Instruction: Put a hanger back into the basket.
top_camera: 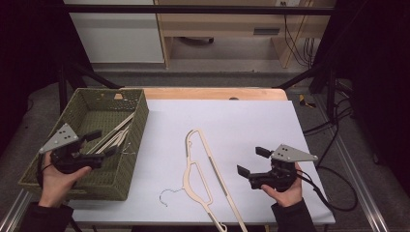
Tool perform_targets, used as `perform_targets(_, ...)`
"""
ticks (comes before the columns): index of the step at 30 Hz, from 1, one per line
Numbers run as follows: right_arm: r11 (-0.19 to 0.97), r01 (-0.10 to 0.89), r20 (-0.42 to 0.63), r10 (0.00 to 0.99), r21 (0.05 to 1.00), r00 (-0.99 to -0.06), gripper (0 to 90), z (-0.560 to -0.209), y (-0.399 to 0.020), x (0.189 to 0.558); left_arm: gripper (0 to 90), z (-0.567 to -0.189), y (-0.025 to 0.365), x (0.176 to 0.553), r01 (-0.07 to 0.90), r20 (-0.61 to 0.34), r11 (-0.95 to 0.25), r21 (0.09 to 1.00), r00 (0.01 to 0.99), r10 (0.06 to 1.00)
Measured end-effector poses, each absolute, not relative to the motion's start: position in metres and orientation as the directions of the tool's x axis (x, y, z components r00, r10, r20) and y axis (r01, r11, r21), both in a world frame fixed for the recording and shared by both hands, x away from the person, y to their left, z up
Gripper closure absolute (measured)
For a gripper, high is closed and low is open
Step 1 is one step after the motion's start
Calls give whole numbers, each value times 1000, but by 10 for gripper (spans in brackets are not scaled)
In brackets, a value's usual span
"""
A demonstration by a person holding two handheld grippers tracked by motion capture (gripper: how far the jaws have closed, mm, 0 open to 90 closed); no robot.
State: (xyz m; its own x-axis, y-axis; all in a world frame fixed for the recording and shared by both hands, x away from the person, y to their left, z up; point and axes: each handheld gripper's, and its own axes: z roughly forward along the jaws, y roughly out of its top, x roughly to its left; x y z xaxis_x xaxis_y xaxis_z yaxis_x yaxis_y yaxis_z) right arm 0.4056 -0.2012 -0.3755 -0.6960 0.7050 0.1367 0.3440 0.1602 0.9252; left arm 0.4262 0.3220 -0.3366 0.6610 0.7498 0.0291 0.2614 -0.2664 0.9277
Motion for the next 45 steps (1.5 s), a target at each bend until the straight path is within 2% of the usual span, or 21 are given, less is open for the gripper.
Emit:
perform_targets(5, 152, 342, 142, 703, 927, -697, 79, -375, -201, 405, 122, -340, 291, 416, 231, 8, -234, 944, 697, 717)
perform_targets(11, 155, 342, 138, 706, 927, -695, 77, -375, -201, 405, 118, -353, 259, 407, 222, -5, -236, 946, 739, 674)
perform_targets(24, 165, 343, 133, 705, 925, -696, 76, -377, -200, 405, 130, -397, 209, 405, 281, -42, -309, 909, 798, 601)
perform_targets(34, 166, 350, 138, 704, 922, -696, 78, -379, -196, 405, 184, -432, 189, 412, 338, -64, -391, 856, 819, 570)
perform_targets(45, 193, 346, 119, 698, 918, -706, 81, -381, -190, 403, 308, -451, 184, 419, 386, -81, -450, 805, 824, 561)
